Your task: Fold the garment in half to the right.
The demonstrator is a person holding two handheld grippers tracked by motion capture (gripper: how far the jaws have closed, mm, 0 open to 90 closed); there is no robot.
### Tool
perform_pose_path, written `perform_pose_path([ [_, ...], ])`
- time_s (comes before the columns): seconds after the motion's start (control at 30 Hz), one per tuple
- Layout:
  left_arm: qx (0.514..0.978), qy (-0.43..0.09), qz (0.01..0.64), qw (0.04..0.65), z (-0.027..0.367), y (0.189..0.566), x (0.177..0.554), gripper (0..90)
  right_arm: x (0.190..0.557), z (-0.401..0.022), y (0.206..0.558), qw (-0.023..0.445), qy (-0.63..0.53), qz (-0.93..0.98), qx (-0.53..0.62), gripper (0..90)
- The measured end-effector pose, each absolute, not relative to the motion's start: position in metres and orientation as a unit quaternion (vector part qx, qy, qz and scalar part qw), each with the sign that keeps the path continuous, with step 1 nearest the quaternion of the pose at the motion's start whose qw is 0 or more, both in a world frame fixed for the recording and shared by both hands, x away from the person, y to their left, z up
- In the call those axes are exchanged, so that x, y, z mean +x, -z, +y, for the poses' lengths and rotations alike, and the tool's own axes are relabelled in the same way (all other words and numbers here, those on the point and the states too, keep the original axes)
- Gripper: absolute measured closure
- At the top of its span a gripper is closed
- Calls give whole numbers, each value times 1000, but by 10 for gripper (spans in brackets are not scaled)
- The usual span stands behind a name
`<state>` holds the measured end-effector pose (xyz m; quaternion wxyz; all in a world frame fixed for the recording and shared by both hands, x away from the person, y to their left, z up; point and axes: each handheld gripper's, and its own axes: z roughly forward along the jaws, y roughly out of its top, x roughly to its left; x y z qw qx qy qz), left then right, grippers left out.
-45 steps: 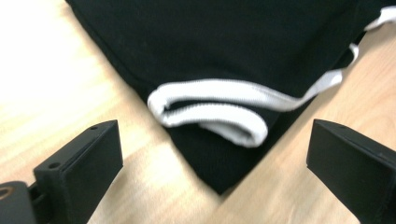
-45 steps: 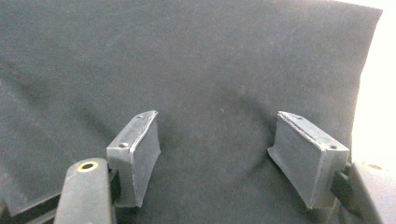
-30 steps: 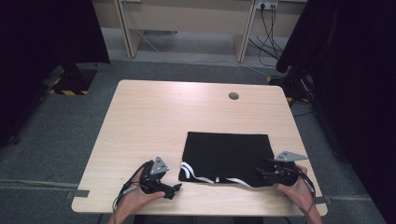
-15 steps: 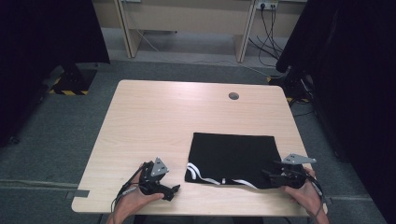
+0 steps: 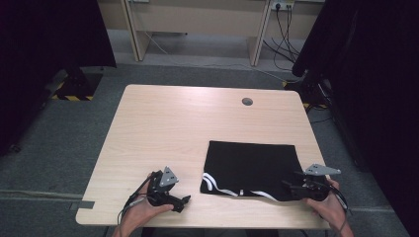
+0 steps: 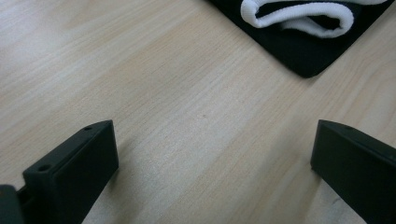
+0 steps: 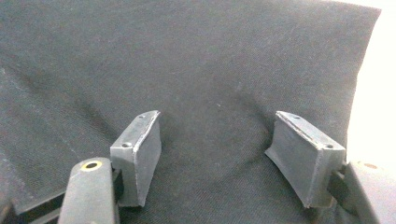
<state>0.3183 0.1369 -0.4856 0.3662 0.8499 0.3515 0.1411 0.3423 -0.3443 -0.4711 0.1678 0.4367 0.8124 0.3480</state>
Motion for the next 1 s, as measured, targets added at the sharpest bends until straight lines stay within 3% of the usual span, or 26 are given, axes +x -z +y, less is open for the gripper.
perform_pose_path([
  [0.7,855,-133,324,382,128,484,312,11,341,-344,472,171,-349,810,439,339],
  [1.0,861,-135,292,393,100,481,312,12,342,-344,472,171,-349,811,438,339],
])
